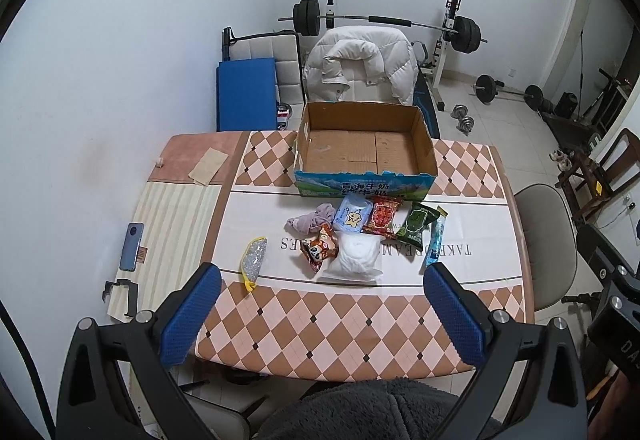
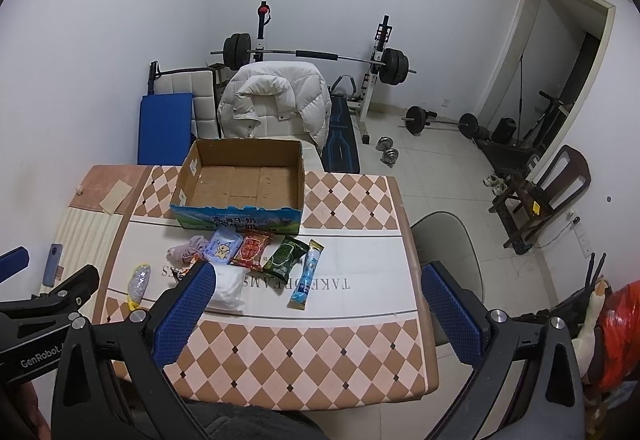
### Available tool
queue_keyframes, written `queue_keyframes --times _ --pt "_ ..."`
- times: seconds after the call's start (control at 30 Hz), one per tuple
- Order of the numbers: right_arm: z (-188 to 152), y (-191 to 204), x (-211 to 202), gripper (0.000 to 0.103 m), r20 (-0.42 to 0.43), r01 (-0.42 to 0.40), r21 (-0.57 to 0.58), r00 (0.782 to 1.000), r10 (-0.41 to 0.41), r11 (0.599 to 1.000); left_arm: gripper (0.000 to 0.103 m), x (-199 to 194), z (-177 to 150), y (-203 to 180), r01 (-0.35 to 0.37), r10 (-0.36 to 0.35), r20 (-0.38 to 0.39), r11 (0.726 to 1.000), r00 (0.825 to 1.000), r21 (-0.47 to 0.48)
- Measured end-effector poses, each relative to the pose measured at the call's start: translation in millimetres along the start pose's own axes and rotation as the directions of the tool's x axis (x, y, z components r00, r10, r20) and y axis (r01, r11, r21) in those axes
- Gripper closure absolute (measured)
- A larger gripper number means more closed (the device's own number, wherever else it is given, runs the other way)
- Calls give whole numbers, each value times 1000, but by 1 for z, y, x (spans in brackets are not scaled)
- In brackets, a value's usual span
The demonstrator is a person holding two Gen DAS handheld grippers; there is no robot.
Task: Organize soft objects
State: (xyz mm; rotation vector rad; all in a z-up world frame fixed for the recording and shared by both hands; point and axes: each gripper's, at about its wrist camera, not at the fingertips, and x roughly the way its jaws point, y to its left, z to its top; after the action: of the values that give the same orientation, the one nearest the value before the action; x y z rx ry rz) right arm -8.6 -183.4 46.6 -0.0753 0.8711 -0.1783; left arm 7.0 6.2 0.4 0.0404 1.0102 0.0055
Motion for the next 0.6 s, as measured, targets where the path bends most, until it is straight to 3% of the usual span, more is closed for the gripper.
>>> queue_keyframes --times 0.6 --pt "6 2 -7 0 20 -10 6 1000 10 1000 0 -1 4 3 -2 2 8 1000 1000 -3"
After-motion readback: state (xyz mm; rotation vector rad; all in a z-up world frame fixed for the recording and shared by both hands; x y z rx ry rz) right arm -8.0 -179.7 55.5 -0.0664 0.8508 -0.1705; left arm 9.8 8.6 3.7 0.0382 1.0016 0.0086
